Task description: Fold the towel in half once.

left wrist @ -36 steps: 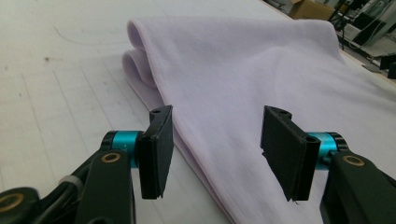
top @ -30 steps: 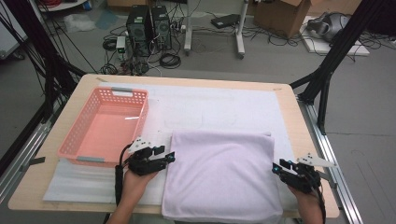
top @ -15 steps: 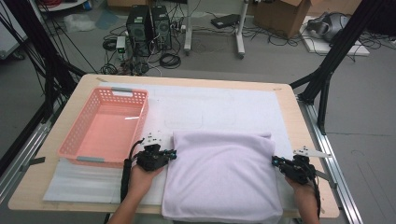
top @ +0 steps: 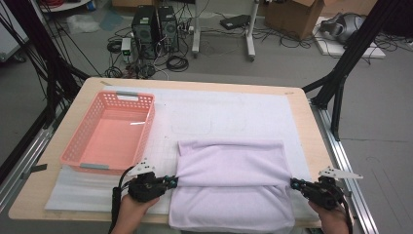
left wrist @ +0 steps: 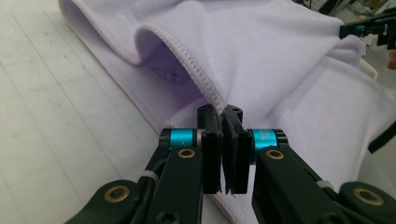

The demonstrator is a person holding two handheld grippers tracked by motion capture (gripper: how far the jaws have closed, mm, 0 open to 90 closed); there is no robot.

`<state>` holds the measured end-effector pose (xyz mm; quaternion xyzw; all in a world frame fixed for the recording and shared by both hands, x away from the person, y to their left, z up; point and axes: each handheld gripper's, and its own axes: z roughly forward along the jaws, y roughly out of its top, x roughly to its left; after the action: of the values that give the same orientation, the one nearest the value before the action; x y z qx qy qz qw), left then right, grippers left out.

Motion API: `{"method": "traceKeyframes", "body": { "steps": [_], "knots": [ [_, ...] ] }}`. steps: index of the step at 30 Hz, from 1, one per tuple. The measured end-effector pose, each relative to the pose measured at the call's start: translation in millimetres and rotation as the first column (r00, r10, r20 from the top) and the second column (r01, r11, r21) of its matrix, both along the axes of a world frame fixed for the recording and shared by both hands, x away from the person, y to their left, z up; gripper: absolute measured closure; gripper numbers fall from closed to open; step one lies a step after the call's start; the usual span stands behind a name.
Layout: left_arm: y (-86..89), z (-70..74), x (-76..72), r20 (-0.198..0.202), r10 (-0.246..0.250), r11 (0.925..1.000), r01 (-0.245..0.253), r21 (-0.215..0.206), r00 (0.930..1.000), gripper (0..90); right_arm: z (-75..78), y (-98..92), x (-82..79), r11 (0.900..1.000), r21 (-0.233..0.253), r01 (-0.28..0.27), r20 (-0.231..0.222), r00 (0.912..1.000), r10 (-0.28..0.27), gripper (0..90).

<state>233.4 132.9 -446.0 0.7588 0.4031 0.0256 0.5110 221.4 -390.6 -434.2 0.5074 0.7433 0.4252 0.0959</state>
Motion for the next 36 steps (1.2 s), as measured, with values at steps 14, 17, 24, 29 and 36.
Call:
{"method": "traceKeyframes", "body": {
  "steps": [14,17,24,29,36],
  "knots": [
    [-3.3,14.6,7.1,0.100,0.006,1.0000,-0.006,-0.001,0.9950,49.9,11.5,-2.2,-10.0,0.999,-0.049,0.019,0.026,0.9995,-0.018,61.8],
    [-10.6,19.0,30.0,0.152,0.037,0.9993,-0.037,0.000,0.9877,45.8,16.3,0.9,1.7,0.998,-0.068,0.014,0.098,0.9952,-0.007,61.2],
    [-28.7,10.6,84.9,0.125,0.084,0.9901,-0.097,0.101,0.9886,50.0,9.5,18.1,47.5,0.995,-0.093,-0.042,0.135,0.9893,0.055,62.5],
    [-33.3,2.8,101.2,0.121,0.112,0.9744,-0.133,0.182,0.9864,54.4,1.8,30.5,74.4,0.990,-0.116,-0.077,0.108,0.9901,0.090,64.6],
    [-43.9,-4.2,108.4,0.188,0.091,0.9380,-0.147,0.314,0.9781,57.5,-3.8,37.1,85.1,0.987,-0.131,-0.091,0.096,0.9899,0.104,64.0]
  ]
}}
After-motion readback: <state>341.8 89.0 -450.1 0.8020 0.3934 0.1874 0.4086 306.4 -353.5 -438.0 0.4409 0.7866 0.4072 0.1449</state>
